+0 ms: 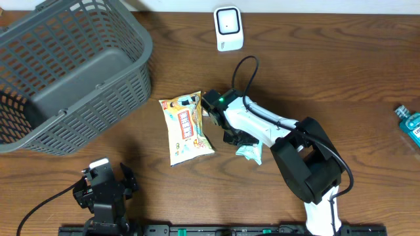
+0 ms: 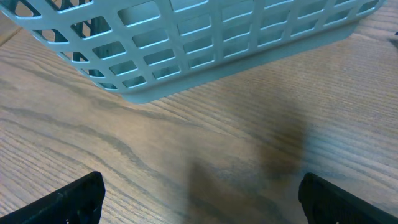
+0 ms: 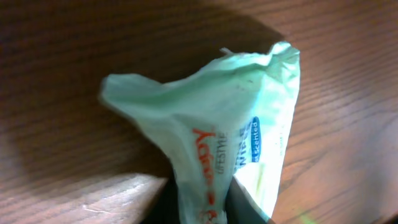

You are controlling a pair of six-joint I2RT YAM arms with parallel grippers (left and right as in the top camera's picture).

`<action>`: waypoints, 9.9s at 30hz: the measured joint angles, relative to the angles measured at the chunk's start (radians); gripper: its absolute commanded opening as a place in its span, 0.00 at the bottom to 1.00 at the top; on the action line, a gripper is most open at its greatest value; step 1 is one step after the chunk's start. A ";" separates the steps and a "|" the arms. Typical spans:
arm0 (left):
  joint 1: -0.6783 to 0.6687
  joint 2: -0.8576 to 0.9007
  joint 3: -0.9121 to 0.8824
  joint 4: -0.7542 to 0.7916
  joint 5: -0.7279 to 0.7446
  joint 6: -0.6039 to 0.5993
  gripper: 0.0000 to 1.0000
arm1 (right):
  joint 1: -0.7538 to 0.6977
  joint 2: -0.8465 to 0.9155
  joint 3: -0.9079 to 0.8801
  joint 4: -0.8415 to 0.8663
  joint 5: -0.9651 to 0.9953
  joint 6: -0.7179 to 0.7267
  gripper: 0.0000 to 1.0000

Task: Scan the item barcode
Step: 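Move the right gripper back over the mint-green wipes pack, then grasp the mint-green wipes pack with the right gripper and lift, then hold the wipes pack up in front of the scanner, then carry the wipes pack right and drop it beside the bottle, then move the right gripper back over the orange tissue pack, then grasp the orange tissue pack with the right gripper and lift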

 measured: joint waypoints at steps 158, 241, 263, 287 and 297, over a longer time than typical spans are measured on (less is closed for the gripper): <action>0.000 0.000 0.000 0.000 0.000 0.000 1.00 | -0.943 0.430 0.721 -0.248 0.385 -0.083 0.99; 0.000 0.000 0.000 0.000 0.000 0.000 1.00 | -0.003 -0.259 0.626 -0.514 0.286 0.029 0.99; 0.000 0.000 0.000 0.000 0.000 0.000 1.00 | -0.024 -0.033 0.147 0.538 -0.042 -0.368 0.82; 0.000 0.000 0.000 0.000 0.000 0.000 1.00 | -0.001 0.132 0.146 0.675 0.031 -0.389 0.49; 0.000 0.000 0.000 0.000 0.000 0.000 1.00 | -0.001 0.135 0.146 0.675 0.060 -0.383 0.55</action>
